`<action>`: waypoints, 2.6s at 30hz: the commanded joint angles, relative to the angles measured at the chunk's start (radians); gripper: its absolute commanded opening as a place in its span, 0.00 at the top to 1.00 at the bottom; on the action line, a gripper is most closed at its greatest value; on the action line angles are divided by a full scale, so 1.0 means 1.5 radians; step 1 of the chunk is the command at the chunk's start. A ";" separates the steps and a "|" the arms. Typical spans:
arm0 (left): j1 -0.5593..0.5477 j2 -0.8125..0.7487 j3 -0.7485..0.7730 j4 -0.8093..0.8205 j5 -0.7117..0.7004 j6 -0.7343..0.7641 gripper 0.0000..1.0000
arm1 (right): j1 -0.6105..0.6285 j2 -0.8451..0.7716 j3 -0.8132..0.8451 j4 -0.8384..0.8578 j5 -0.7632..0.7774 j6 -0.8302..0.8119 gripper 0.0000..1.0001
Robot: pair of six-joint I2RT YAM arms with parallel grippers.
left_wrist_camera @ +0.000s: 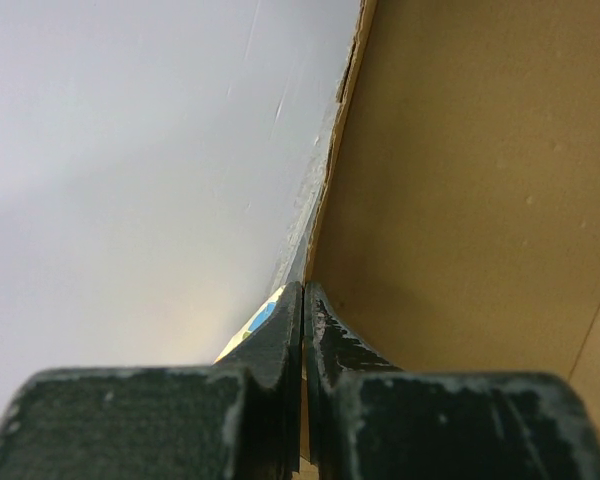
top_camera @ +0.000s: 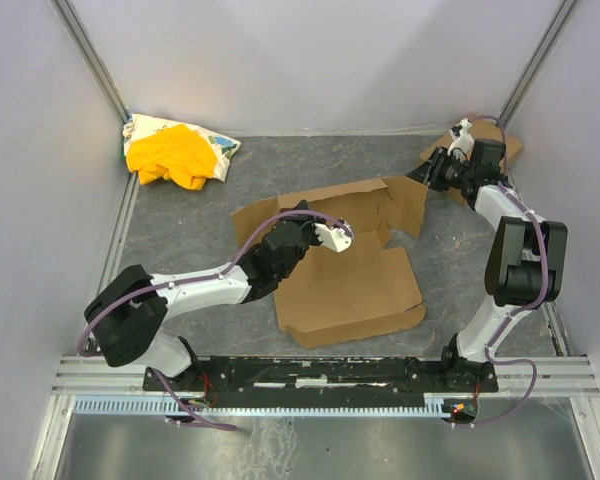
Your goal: Fold the paper box
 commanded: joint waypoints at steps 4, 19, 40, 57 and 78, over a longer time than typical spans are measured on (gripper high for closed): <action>0.002 0.010 0.035 0.025 0.002 0.021 0.97 | 0.002 -0.038 -0.017 -0.008 -0.071 -0.048 0.60; 0.002 0.063 0.094 -0.022 -0.030 0.005 0.97 | 0.003 -0.096 -0.131 0.010 -0.033 -0.043 0.60; -0.003 0.040 0.086 -0.036 -0.017 -0.018 0.97 | 0.049 -0.117 -0.184 0.120 -0.175 -0.028 0.56; -0.016 0.029 0.063 -0.038 -0.016 -0.031 0.97 | 0.111 -0.230 -0.297 0.133 -0.044 -0.068 0.56; -0.045 -0.002 0.012 -0.016 -0.026 -0.030 0.97 | 0.120 -0.269 -0.327 0.140 -0.007 -0.065 0.53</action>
